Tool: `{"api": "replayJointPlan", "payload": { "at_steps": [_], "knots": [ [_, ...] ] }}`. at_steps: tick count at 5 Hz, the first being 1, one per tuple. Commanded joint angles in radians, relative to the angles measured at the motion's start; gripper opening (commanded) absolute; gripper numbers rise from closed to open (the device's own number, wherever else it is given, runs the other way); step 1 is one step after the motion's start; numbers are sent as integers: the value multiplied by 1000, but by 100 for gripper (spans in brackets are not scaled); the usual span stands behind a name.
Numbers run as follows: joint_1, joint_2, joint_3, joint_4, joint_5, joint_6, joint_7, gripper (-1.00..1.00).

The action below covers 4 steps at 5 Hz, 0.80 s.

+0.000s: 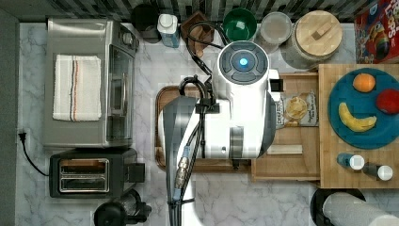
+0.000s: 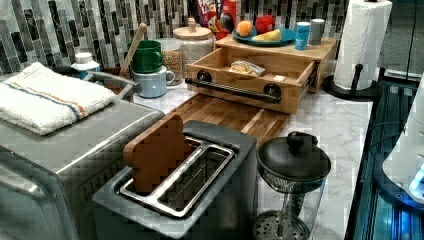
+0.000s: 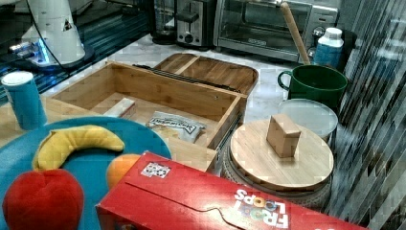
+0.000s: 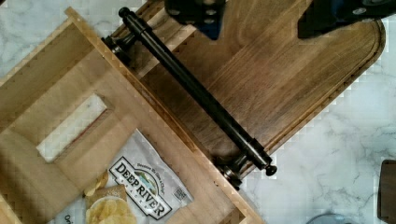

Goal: Close the drawer.

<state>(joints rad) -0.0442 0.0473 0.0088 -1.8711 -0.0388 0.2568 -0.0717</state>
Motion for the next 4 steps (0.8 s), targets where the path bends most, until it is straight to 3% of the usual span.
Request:
{"api": "replayJointPlan", "payload": {
  "at_steps": [1, 2, 3, 4],
  "knots": [
    [0, 0, 3, 0, 0, 3, -13, -100],
    [0, 0, 3, 0, 0, 3, -13, -100],
    [24, -28, 32, -76, 4, 94, -74, 100],
    [21, -21, 56, -96, 86, 115, -280, 100]
  ]
}}
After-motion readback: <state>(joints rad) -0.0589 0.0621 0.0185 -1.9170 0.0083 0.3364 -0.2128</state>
